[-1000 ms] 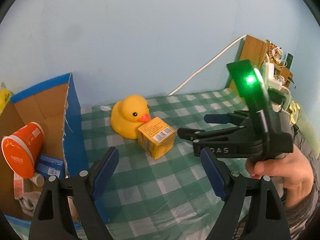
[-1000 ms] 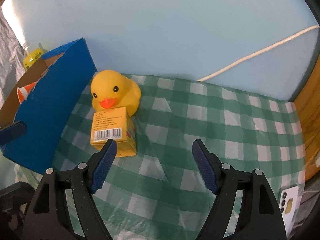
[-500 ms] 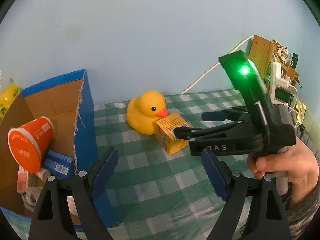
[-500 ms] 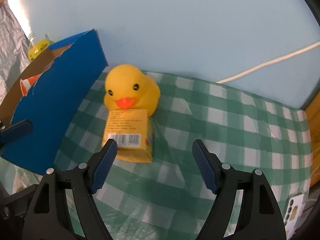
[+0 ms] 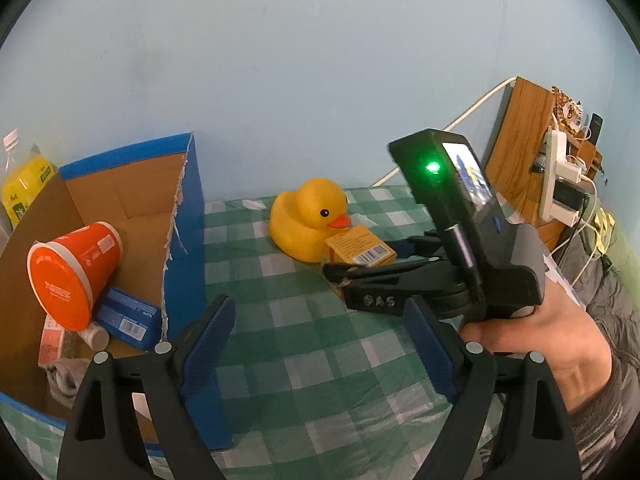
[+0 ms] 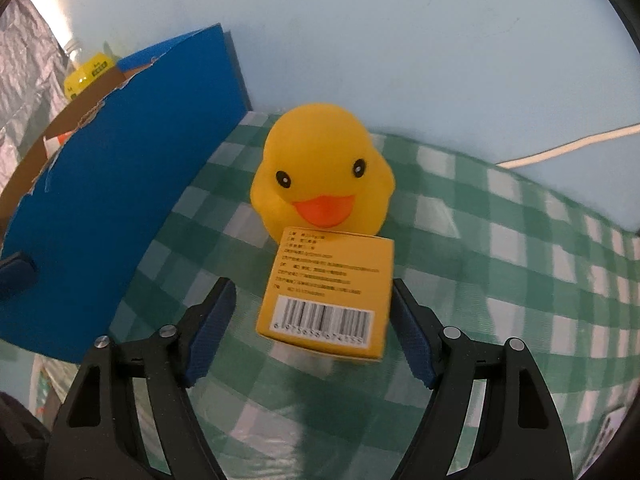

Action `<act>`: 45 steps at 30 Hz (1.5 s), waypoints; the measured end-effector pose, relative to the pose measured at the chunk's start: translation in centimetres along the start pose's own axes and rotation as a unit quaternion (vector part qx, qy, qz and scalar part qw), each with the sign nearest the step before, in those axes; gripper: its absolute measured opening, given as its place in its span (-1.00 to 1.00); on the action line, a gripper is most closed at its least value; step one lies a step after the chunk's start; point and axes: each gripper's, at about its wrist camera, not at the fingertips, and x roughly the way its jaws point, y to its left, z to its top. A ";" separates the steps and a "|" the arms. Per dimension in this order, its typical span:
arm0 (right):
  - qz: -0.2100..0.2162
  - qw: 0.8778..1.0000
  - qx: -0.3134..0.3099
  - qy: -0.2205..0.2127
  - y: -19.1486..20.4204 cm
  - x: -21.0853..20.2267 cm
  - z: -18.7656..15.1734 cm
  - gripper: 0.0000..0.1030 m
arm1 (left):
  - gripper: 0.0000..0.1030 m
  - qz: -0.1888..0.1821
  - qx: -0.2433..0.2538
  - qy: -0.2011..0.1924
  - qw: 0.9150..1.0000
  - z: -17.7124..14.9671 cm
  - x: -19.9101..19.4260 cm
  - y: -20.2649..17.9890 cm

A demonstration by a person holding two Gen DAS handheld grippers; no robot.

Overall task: Organize objects
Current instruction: 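Grasp the yellow box with the right gripper while the left gripper grasps the duck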

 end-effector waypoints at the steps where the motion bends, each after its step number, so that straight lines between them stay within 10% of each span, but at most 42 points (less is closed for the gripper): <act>1: 0.000 1.000 0.002 -0.006 -0.2 -0.1 -0.1 0.08 | 0.75 -0.001 -0.001 -0.001 1.000 0.1 0.0 -0.1; 23: -0.031 0.996 0.073 -0.030 -9.8 -4.5 -3.4 -0.02 | 0.76 0.022 0.028 0.024 0.999 4.3 7.8 -4.8; 45: -0.049 0.996 0.061 -0.031 -8.9 -4.1 -3.7 0.13 | 0.84 0.081 -0.004 0.085 0.993 7.9 17.6 -2.4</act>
